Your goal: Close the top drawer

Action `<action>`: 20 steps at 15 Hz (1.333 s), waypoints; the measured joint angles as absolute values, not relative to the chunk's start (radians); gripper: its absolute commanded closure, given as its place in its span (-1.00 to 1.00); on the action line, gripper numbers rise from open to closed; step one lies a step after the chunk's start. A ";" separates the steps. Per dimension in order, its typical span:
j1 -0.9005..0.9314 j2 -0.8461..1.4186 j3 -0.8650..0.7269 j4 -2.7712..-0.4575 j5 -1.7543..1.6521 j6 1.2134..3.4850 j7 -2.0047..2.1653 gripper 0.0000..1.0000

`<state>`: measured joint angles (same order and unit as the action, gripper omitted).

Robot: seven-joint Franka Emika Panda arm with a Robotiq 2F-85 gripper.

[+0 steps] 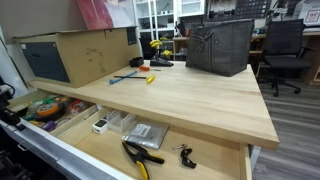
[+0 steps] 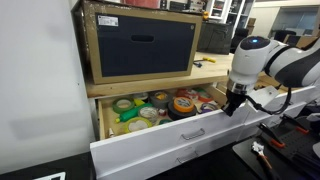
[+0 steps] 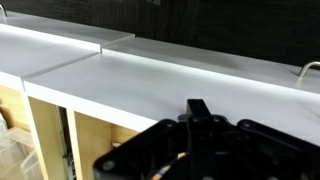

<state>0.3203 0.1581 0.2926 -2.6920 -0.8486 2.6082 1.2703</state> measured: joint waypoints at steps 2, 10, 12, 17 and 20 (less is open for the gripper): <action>0.321 0.180 0.279 -2.676 -0.922 2.614 1.311 0.99; 0.321 0.254 0.203 -2.583 -1.230 2.623 1.458 0.99; 0.320 0.275 0.179 -2.549 -1.294 2.624 1.482 0.99; 0.317 0.338 0.116 -2.435 -1.399 2.623 1.507 0.99; 0.312 0.372 0.087 -2.367 -1.419 2.622 1.507 0.99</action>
